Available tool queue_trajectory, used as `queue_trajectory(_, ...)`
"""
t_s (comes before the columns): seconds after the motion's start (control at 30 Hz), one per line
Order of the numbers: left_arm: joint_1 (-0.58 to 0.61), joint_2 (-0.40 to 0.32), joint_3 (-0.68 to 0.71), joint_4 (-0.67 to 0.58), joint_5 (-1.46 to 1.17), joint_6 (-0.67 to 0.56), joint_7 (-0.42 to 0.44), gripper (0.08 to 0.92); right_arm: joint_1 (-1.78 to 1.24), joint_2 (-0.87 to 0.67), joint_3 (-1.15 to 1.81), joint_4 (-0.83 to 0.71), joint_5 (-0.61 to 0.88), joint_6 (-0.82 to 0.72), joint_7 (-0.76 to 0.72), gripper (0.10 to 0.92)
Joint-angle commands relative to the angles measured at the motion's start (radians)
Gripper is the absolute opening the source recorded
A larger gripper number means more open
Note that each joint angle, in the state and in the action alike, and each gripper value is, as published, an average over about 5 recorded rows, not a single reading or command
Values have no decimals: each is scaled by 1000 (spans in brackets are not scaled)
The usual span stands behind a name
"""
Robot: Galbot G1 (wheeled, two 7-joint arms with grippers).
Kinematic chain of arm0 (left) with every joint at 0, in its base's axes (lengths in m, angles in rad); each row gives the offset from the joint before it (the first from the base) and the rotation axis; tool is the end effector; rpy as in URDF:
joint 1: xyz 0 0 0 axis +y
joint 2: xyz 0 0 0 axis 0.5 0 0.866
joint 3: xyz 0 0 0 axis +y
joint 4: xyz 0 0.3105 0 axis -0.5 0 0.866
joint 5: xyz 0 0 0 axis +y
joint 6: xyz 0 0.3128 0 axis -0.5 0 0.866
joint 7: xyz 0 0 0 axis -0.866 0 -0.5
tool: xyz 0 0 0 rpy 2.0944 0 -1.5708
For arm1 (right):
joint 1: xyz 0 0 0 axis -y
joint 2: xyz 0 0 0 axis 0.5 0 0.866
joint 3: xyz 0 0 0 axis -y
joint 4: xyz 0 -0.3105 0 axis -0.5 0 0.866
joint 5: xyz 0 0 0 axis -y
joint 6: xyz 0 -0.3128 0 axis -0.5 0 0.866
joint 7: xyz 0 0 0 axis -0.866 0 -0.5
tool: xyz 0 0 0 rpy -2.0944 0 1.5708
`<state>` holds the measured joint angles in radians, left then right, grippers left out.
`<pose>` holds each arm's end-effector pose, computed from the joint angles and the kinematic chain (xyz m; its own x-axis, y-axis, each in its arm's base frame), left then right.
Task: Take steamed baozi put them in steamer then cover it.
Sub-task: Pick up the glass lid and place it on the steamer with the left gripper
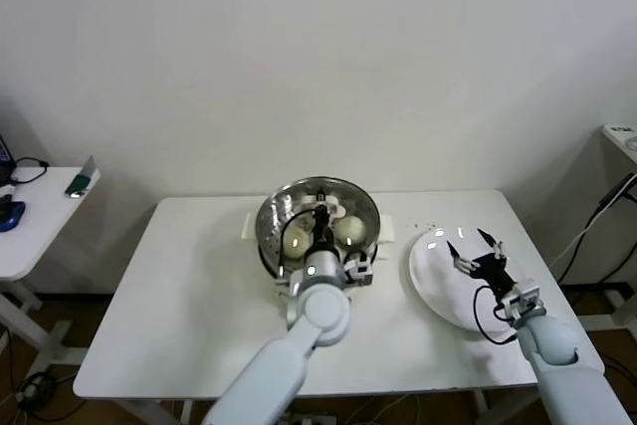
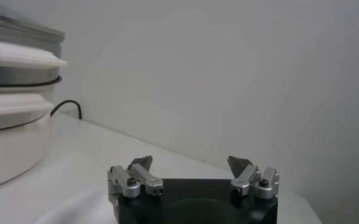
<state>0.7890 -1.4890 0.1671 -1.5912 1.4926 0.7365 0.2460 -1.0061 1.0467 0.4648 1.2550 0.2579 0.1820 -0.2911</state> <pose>0.3146 -0.1737 -0.2472 -0.9986 -0.0472 0.0218 0.0216 0.0031 0.9998 0.3114 -0.1889 -0.3492 -0.9624 -0.2191 0.1608 -0.2533 0.9376 -0.2382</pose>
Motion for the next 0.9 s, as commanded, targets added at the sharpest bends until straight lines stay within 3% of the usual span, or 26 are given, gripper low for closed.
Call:
queue_trajectory(0.03,2,0,-11,18,-26,49,-29,147,-2,3,3,1,-6,1,-2,823)
queue_trajectory(0.3,2,15,-6,18,-37,49,-30,147,-4,8,10,1,-14,2,-4,823)
queue_trajectory(0.6,3,57,10,-59,-29,49,41,157,-11,4,16,20,-17,-32,-3,823)
queue_trajectory(0.9,46,114,25,-190,-54,49,65,386,-29,-8,26,61,-22,-135,-3,823)
